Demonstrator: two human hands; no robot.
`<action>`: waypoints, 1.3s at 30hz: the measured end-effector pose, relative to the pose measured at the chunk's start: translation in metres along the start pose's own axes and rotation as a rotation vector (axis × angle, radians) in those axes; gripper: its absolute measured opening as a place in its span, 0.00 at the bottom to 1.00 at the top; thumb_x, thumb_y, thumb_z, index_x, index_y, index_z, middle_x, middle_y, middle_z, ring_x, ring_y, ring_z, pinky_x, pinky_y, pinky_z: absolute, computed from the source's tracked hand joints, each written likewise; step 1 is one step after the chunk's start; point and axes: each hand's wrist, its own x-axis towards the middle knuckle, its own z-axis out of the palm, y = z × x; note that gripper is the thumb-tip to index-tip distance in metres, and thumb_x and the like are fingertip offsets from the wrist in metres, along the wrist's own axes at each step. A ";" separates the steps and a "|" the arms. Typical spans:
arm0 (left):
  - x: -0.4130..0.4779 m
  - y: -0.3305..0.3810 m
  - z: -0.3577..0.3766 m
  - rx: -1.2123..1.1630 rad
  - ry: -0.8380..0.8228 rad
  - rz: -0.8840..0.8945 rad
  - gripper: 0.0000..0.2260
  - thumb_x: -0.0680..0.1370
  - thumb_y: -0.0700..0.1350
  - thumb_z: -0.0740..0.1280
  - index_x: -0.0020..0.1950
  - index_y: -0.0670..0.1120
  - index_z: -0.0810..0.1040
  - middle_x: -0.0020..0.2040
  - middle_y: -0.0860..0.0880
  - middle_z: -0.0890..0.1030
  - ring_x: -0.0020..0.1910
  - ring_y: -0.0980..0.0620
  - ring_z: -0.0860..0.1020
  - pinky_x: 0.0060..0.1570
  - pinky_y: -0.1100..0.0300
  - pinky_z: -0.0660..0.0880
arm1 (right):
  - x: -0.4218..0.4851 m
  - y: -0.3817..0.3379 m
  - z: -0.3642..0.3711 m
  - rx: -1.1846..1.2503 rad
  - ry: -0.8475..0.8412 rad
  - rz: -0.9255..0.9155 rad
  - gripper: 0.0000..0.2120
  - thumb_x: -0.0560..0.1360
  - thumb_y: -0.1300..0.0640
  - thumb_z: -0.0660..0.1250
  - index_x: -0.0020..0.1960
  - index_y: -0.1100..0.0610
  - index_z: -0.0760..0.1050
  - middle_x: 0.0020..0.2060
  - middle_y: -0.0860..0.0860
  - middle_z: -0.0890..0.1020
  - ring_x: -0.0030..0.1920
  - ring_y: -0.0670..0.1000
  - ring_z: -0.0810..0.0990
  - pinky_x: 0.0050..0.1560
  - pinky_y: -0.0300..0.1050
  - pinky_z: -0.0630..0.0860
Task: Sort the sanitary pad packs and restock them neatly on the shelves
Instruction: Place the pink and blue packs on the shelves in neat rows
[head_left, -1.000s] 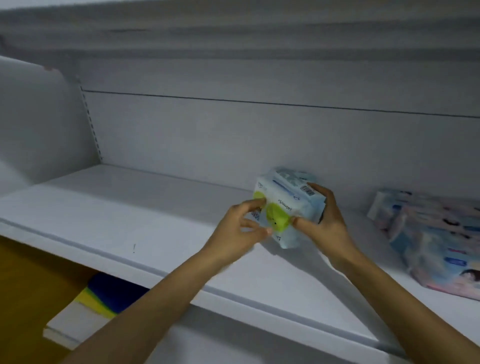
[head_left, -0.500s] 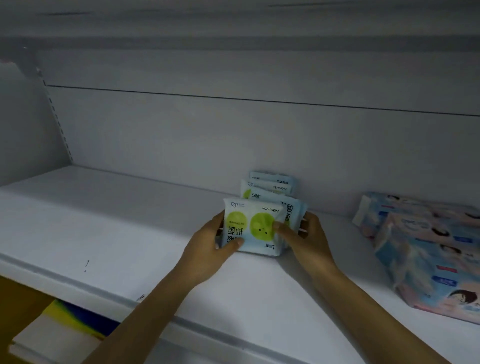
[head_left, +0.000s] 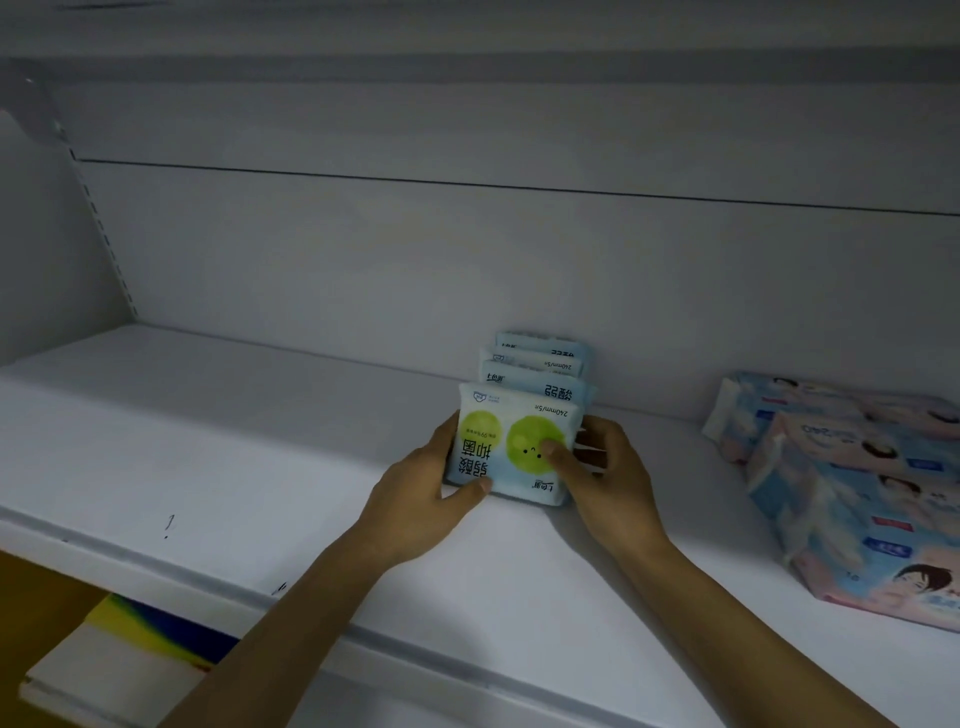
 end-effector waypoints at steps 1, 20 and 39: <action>0.000 0.001 0.000 0.007 0.001 0.007 0.27 0.74 0.57 0.66 0.70 0.67 0.59 0.61 0.64 0.77 0.58 0.61 0.77 0.60 0.53 0.74 | 0.001 0.001 0.000 -0.014 -0.013 -0.004 0.17 0.74 0.54 0.72 0.60 0.52 0.71 0.53 0.45 0.79 0.50 0.37 0.76 0.37 0.25 0.72; -0.001 0.005 -0.007 -0.118 0.089 -0.009 0.30 0.76 0.51 0.70 0.74 0.51 0.61 0.66 0.54 0.72 0.65 0.54 0.72 0.63 0.55 0.73 | -0.018 -0.024 0.007 -0.424 0.228 -0.473 0.32 0.73 0.44 0.70 0.71 0.57 0.66 0.66 0.52 0.71 0.67 0.51 0.67 0.66 0.51 0.67; -0.391 -0.234 -0.203 0.321 0.508 -0.297 0.30 0.77 0.61 0.59 0.75 0.48 0.59 0.70 0.50 0.67 0.68 0.57 0.63 0.67 0.62 0.58 | -0.296 -0.001 0.368 -0.406 -0.695 -0.577 0.26 0.76 0.43 0.63 0.69 0.55 0.68 0.66 0.52 0.72 0.65 0.49 0.69 0.64 0.48 0.68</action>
